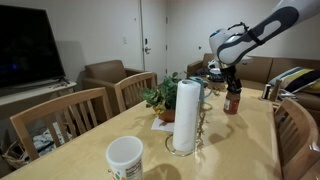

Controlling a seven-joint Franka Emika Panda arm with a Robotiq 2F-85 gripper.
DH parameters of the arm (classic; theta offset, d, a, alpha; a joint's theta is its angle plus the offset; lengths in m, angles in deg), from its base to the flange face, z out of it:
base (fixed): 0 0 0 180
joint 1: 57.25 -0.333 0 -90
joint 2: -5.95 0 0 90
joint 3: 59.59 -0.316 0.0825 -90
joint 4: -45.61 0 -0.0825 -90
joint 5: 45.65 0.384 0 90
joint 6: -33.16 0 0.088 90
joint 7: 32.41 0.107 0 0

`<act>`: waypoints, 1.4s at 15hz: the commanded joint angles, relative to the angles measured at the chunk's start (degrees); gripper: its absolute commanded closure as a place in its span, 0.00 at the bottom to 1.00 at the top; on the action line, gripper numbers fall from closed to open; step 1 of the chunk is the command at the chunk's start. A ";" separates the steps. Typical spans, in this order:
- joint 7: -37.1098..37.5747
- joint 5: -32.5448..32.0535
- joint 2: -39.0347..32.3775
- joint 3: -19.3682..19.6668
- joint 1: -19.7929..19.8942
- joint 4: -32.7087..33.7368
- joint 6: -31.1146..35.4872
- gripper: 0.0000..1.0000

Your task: Use the black lid to close the jar

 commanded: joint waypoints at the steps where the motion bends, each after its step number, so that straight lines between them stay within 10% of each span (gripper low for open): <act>1: -0.42 0.17 -1.02 0.82 -1.16 2.35 -2.01 0.46; 21: -0.46 -0.01 -1.63 1.77 -1.04 2.42 -2.00 0.46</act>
